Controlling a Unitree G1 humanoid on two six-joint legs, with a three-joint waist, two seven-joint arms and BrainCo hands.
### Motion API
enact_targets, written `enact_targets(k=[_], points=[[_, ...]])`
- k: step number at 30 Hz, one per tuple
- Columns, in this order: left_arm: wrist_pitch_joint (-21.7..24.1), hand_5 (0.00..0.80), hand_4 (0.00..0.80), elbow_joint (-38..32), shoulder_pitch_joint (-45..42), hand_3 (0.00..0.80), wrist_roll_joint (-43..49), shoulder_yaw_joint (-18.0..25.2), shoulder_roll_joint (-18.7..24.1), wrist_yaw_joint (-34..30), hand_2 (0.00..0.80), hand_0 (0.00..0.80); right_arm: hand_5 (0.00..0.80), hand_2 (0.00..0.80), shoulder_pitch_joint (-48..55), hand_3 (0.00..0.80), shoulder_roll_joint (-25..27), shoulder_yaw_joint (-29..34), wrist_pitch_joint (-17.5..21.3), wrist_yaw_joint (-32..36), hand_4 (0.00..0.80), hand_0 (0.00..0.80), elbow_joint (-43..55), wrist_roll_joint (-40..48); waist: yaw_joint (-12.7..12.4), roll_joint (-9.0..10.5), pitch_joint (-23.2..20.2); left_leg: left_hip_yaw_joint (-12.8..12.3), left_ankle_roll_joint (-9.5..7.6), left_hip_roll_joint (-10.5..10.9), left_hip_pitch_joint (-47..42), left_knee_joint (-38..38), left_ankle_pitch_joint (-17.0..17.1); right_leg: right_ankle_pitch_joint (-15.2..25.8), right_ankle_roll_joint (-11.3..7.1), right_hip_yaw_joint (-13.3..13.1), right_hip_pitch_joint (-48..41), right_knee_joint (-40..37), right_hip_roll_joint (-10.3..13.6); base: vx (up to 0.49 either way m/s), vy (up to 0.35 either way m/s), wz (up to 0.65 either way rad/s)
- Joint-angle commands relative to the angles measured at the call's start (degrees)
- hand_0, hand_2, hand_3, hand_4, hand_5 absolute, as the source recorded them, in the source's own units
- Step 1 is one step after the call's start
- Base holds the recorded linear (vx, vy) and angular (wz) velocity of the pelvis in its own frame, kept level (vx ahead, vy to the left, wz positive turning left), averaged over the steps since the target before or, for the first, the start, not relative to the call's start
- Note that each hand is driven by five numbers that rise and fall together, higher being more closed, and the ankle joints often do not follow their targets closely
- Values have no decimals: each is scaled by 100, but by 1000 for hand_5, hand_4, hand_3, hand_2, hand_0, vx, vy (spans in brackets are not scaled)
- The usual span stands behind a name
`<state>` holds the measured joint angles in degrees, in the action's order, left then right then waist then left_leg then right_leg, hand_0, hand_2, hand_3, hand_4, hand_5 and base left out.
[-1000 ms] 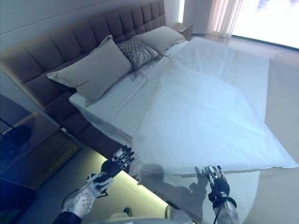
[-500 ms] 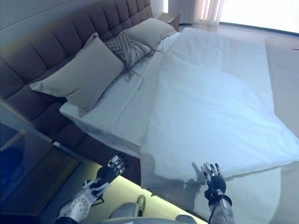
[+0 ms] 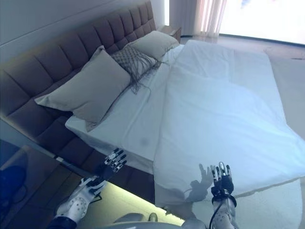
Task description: Make the bed neatly
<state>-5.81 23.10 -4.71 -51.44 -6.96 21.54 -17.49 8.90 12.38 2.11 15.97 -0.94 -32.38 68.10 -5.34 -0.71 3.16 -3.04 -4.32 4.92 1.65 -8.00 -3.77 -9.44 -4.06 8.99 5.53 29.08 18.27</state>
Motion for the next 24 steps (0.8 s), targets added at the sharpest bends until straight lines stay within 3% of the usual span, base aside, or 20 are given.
enact_targets(k=[1,3,4,6,7,9,10,13,15,19,22,24], points=[[242,0,0,-76,94,0,-239,332,89,-172,0,0,0,0,-315,0,547,696,-89,401,0,0,-499,449,176,208,72,206,330,-88,73,-257,-75,1948,-360,-185,-9,-1963,103,231,-349,9],[201,0,0,-92,172,0,-242,406,123,-152,0,0,0,0,-449,0,687,907,-316,527,0,0,-839,564,210,295,120,231,382,-132,-33,-335,-292,2261,-522,-335,28,-2320,151,187,-312,9],[73,0,0,-187,254,0,-293,503,188,-154,0,0,0,0,-512,0,805,1096,-596,597,0,0,-1081,658,243,370,144,256,445,-269,-115,-376,-447,2401,-660,-449,73,-2563,166,175,-346,-1],[-37,0,0,-291,361,0,-330,589,244,-145,0,0,0,0,-537,0,800,1243,-817,738,0,0,-1361,575,243,436,184,148,517,-516,-180,-439,-599,2499,-794,-360,110,-2607,166,168,-395,-11],[-65,0,0,-318,384,0,-280,640,265,-153,0,0,0,0,-499,0,784,1271,-867,744,0,0,-1383,515,242,459,198,72,545,-632,-183,-485,-623,2438,-830,-301,109,-2579,148,154,-377,-6],[-18,0,0,-254,470,0,-146,589,255,-165,0,0,0,0,-336,0,732,1386,-933,894,0,0,-1632,547,285,534,187,161,645,-877,-81,-650,-625,2196,-933,-461,-28,-2661,-18,182,-384,-7],[-11,0,0,-244,495,0,-136,556,249,-132,0,0,0,0,-311,0,718,1404,-942,904,0,0,-1726,620,294,546,182,191,681,-959,-63,-691,-616,2134,-942,-439,-60,-2623,-56,137,-313,9],[-20,0,0,-247,500,0,-74,621,187,-125,0,0,0,0,-234,0,583,1325,-777,599,0,0,-1691,743,394,571,187,-25,859,-1416,-70,-1024,-573,1786,-918,-249,-110,-2387,-198,99,-204,22],[-23,0,0,-215,416,0,-2,644,115,-156,0,0,0,0,-241,0,574,1361,-755,535,0,0,-1864,827,310,475,257,196,1065,-1600,274,-1588,29,1606,-735,-259,-319,-2355,-446,92,-62,29],[283,0,0,-132,498,0,-8,358,-74,-140,0,0,0,0,-572,0,631,1228,-546,313,0,0,-1648,866,289,181,413,531,1199,-1903,64,-488,342,1492,-807,-220,-214,-2235,-260,-2,233,13],[404,0,0,89,823,0,-124,149,-168,-181,0,0,0,0,-833,0,740,1349,-473,389,0,0,-1629,915,453,70,524,248,1334,-1980,90,-322,201,1554,-962,-168,96,-2076,84,-102,361,-23],[373,0,0,93,844,0,-97,47,-154,-187,0,0,0,0,-901,0,795,1464,-508,373,0,0,-1556,865,571,70,624,191,1365,-1777,182,-732,-101,1674,-1094,-332,200,-2019,400,108,322,-24]])
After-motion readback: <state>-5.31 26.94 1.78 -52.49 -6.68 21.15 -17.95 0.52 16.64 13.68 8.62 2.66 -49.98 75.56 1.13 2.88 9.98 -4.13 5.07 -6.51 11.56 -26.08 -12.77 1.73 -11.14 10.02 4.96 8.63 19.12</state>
